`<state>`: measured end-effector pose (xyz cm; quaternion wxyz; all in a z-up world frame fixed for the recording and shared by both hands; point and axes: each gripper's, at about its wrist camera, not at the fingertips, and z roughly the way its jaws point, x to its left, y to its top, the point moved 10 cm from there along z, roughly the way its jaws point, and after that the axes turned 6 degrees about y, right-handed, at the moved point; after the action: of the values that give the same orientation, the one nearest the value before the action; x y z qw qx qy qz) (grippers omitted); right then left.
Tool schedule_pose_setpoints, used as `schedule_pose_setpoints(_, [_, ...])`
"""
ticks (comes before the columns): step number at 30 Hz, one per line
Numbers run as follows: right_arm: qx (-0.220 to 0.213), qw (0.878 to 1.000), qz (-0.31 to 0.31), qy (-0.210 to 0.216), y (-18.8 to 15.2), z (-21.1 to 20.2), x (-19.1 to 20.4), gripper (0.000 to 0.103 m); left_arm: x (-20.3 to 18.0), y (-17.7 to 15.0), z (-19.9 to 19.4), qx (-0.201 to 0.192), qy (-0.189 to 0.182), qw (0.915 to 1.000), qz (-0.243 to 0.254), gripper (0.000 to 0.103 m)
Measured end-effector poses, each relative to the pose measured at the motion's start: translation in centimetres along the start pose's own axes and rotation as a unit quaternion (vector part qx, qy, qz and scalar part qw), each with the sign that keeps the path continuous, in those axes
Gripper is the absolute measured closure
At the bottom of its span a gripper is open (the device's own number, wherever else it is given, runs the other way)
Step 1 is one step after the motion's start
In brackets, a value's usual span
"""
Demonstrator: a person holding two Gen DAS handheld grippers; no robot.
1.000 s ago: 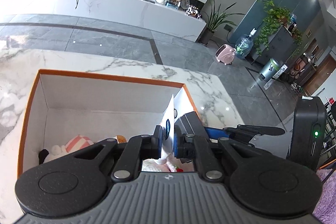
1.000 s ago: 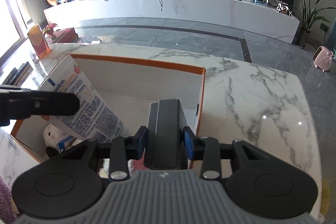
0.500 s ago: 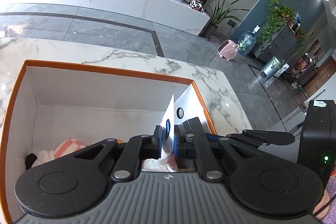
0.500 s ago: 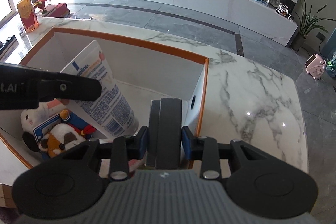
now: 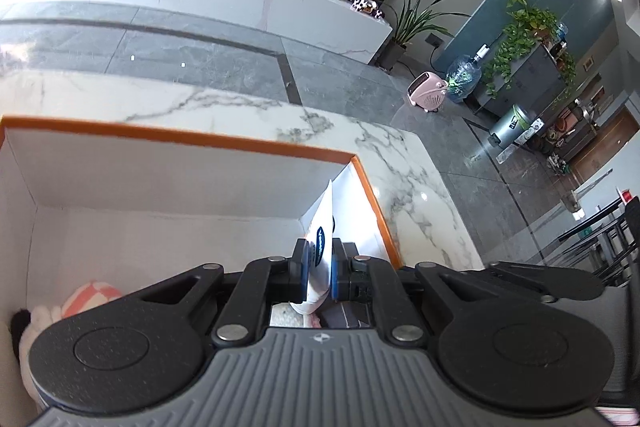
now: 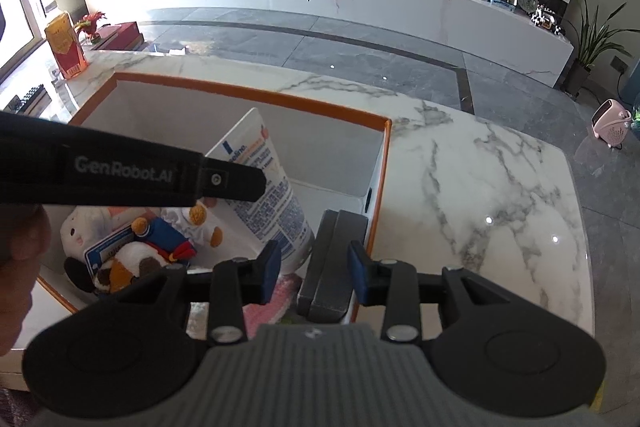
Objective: Organize objects
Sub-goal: 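Carry the tube and grey device over the box while right tool releases the device inside, then lower the white lotion tube into the box and open the left tool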
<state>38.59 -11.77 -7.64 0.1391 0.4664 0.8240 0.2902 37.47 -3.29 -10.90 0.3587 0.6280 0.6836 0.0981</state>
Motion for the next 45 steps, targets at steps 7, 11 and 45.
schedule_pose_setpoints(7, [-0.054,0.998,0.025,-0.026,1.4,-3.2,-2.3,0.064,-0.7,2.2,1.1,-0.033,0.035,0.9985,0.027,0.091])
schedule_pose_setpoints(11, [-0.049,0.997,0.037,-0.035,1.6,-2.6,-3.5,0.064,-1.7,2.9,2.6,-0.028,0.044,0.9977,0.042,0.091])
schedule_pose_setpoints(45, [-0.046,0.997,0.068,-0.012,0.6,-1.3,-3.8,0.064,-3.9,1.4,0.6,0.002,0.047,0.9970,0.061,0.073])
